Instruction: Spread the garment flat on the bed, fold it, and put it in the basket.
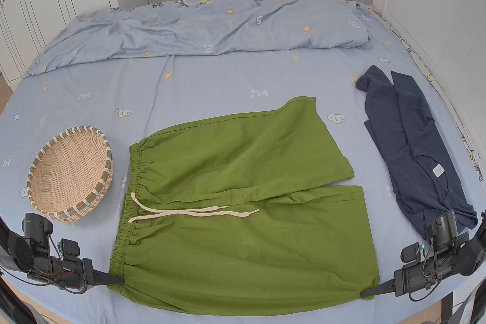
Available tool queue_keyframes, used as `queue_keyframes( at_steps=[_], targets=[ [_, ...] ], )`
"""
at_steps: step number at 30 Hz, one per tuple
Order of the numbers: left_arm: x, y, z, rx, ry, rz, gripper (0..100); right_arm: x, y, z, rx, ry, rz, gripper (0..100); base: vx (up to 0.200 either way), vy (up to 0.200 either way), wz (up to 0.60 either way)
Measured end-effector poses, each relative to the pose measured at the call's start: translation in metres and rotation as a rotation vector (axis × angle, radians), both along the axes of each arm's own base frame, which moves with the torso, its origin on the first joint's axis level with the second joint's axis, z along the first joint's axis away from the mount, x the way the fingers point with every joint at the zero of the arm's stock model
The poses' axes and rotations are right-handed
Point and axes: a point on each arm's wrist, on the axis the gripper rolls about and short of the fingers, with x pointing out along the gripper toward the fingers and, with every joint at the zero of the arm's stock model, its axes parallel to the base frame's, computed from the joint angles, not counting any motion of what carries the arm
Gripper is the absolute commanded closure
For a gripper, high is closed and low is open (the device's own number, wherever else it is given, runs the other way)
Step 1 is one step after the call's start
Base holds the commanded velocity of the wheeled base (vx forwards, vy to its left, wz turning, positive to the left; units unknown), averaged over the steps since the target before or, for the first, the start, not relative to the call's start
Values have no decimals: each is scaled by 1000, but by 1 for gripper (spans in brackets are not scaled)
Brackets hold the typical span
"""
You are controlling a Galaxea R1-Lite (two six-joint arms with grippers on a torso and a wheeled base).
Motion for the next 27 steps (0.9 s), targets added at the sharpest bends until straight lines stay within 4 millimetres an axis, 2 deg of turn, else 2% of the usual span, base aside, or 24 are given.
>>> queue_keyframes(
  at_steps=[5,13,22,27],
  targets=[
    [-16,-4,5,-23,69,8,100,-12,0,1,-10,28,15,100,0,0,0],
    [-38,-6,11,-22,79,36,100,-27,-1,4,-18,35,42,100,0,0,0],
    [-43,-7,13,-17,71,36,100,-30,-2,7,-17,36,33,100,0,0,0],
    [-38,-7,20,-47,127,51,100,-16,-2,14,-16,49,17,100,0,0,0]
  ],
)
